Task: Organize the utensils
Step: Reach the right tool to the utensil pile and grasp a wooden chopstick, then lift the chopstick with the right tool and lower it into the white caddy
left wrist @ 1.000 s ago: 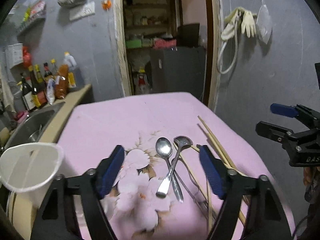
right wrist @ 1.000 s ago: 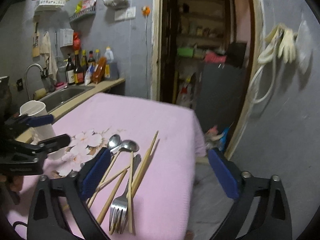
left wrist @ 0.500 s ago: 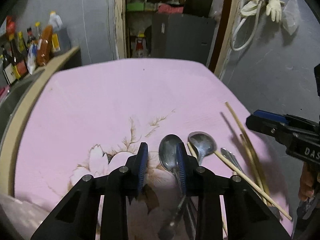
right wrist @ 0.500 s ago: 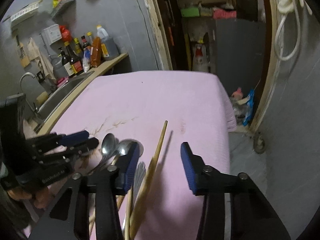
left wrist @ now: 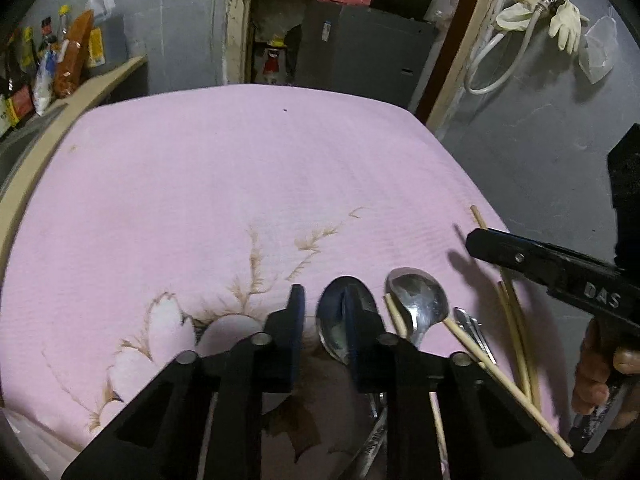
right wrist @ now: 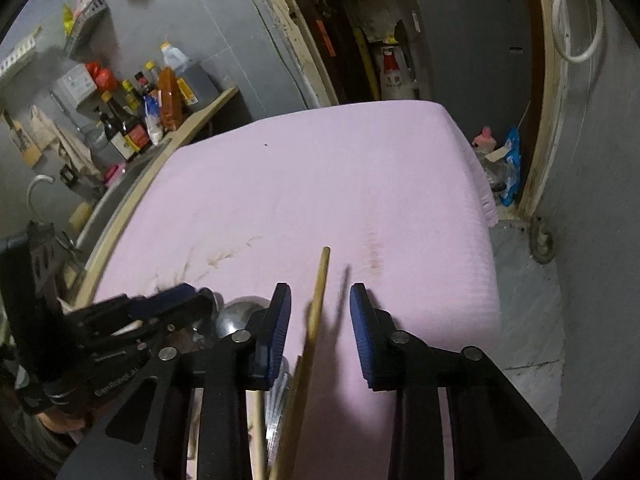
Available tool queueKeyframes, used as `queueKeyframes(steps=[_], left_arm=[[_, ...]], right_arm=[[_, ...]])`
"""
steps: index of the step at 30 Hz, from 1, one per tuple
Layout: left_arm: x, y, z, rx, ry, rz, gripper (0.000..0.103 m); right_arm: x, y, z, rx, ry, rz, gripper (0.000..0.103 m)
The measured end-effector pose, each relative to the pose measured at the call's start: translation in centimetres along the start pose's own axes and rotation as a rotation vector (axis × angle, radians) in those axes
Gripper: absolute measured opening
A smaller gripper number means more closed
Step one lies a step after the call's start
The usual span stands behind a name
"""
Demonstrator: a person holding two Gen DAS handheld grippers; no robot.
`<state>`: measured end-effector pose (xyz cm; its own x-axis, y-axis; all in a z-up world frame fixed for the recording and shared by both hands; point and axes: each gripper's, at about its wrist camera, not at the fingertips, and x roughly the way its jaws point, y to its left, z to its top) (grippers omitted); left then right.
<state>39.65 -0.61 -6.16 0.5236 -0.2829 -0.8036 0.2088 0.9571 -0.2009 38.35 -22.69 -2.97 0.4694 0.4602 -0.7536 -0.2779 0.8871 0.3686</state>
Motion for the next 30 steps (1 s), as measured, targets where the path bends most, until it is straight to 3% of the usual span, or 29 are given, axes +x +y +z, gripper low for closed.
queueKeyframes(steps=[1,4,12,20,30], left_arm=[[0.1,0.2,0.1,-0.005,0.005,-0.008,0.01],[-0.1,0.3,0.6,-0.009,0.008,-0.018,0.006],[-2.1,-1.3,0.1,0.03,-0.065,0.0,0.0],[-7.0,-3.7,-2.1,0.091,-0.271,0.074,0.0],[-14.0,-6.8,-5.1,0.145,-0.591,0.163,0.0]], right_arm=[[0.1,-0.1,0.1,0.015,0.004,0.013,0.008],[0.4,-0.8,0.3,0.07,0.026,0.062,0.004],[-2.0,-0.4,-0.1,0.099,-0.053,0.113,0.004],[-6.9,2.8,-1.6,-0.027,-0.212,0.098,0.003],[-13.2,9.3,-6.5,-0.254,-0.524,0.001,0.003]])
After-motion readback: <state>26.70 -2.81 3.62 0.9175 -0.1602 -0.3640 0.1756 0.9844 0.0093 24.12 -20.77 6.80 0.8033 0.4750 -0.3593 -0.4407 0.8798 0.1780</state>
